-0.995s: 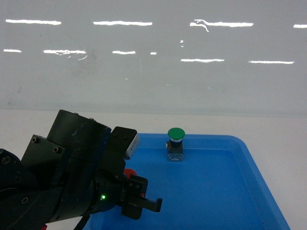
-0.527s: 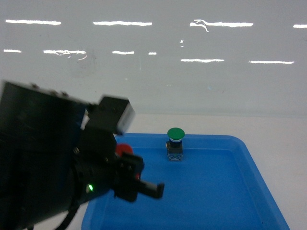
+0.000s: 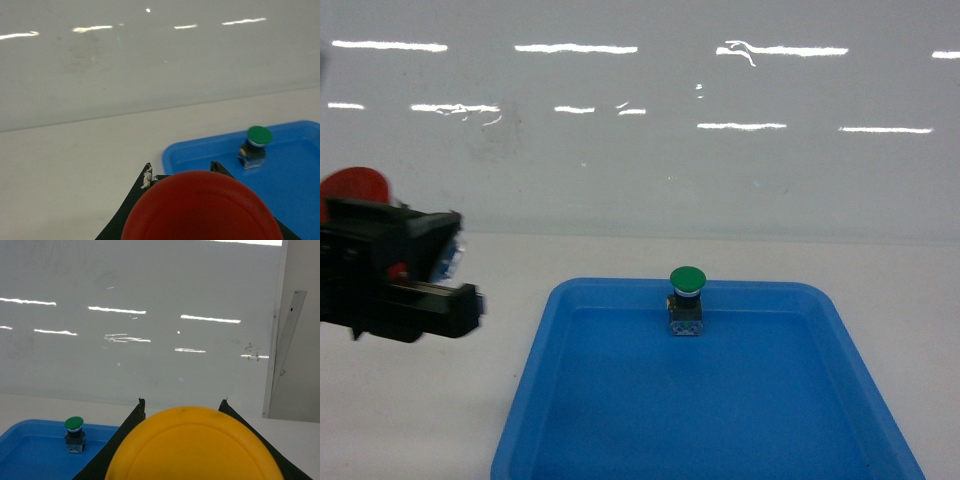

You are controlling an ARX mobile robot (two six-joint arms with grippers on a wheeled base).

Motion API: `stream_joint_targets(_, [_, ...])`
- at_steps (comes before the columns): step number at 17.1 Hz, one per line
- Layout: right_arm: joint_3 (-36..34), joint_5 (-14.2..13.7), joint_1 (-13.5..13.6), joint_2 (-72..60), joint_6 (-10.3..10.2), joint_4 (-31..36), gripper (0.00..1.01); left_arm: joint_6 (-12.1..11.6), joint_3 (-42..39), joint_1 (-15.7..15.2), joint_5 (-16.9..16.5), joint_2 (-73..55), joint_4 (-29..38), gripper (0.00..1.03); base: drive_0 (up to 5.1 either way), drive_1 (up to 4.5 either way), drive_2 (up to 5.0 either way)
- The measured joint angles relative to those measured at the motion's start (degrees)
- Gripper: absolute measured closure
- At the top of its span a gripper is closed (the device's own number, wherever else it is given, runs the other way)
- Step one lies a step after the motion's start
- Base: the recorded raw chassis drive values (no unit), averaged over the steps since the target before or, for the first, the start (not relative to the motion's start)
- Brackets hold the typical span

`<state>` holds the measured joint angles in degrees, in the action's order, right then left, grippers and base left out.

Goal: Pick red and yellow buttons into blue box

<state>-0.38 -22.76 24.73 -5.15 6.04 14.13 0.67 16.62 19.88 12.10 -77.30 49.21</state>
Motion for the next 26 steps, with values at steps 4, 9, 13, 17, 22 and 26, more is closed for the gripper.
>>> stream_joint_targets(4, [0.0,0.0,0.0,0.0,0.0,0.0,0.62,-1.0,-6.8,-5.2,-0.3,6.4,-0.6,0.77,0.0,0.0,0.0])
stream_joint_targets(9, [0.0,0.0,0.0,0.0,0.0,0.0,0.62,-1.4,-12.7,-6.6,0.5,19.8,-10.1,0.77,0.0,0.0,0.0])
stream_joint_targets(13, [0.0,0.0,0.0,0.0,0.0,0.0,0.62,-1.1,-15.8,-6.0,3.8,35.2,-22.8,0.77,0.0,0.0,0.0])
stream_joint_targets(17, [0.0,0.0,0.0,0.0,0.0,0.0,0.62,-1.1,-15.8,-5.1,5.5,39.5,-24.8,0.77,0.0,0.0,0.0])
stream_joint_targets(22, [0.0,0.0,0.0,0.0,0.0,0.0,0.62,-1.1,-15.8,-4.7,5.5,39.6,-25.0,0.77,0.0,0.0,0.0])
stream_joint_targets(26, [0.0,0.0,0.0,0.0,0.0,0.1,0.62,-1.1,-15.8,-4.7,5.7,39.6,-25.0,0.77,0.0,0.0,0.0])
